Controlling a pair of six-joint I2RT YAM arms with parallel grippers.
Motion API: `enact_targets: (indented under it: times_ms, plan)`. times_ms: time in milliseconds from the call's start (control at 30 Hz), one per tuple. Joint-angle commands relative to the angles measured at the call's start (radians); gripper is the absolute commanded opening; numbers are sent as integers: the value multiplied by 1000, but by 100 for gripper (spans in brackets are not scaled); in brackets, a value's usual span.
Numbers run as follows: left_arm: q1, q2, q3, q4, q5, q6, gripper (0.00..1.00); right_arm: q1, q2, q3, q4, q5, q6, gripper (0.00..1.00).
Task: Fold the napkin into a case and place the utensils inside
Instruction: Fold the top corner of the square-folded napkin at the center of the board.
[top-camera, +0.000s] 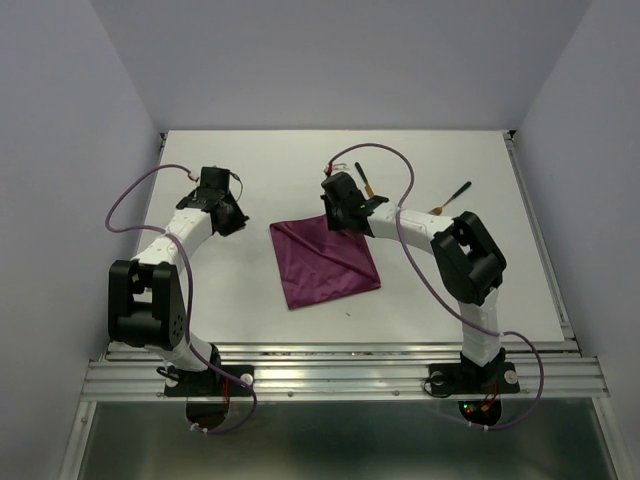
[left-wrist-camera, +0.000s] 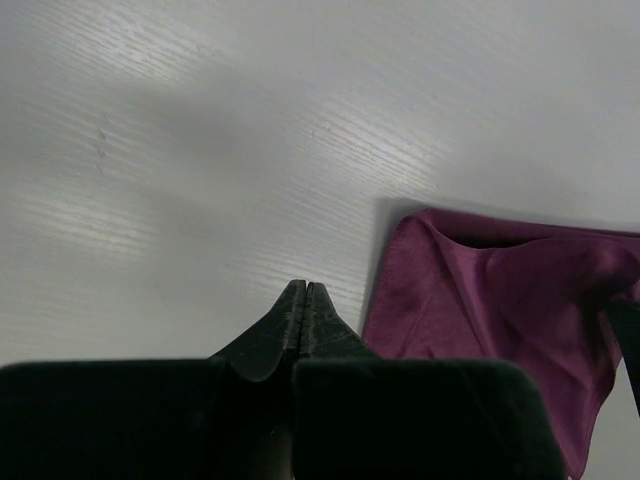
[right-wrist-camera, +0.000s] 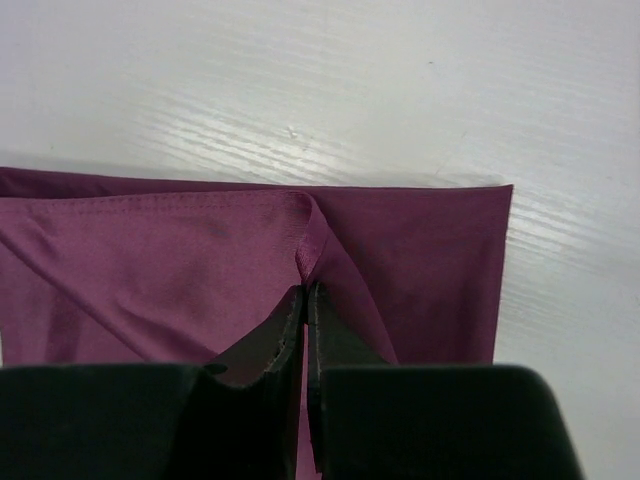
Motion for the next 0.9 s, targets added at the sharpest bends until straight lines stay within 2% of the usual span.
enact_targets:
  times_ms: [0,400,533,633,867]
  plan:
    - [6,-9,12,33,49,16,4,-5,-31,17,48,-93,17,6]
    - [-75,48,33,107,222,28,5,26,-54,-2,84,-213,37,6]
    - [-80,54,43,105,203,10,4,64,-86,-14,88,-242,26,6]
    - [-91,18,99,14,120,42,5,116,-106,-22,68,-214,20,6]
    - [-45,-62,184,-91,69,42,6,193,-115,-48,88,-259,64,6]
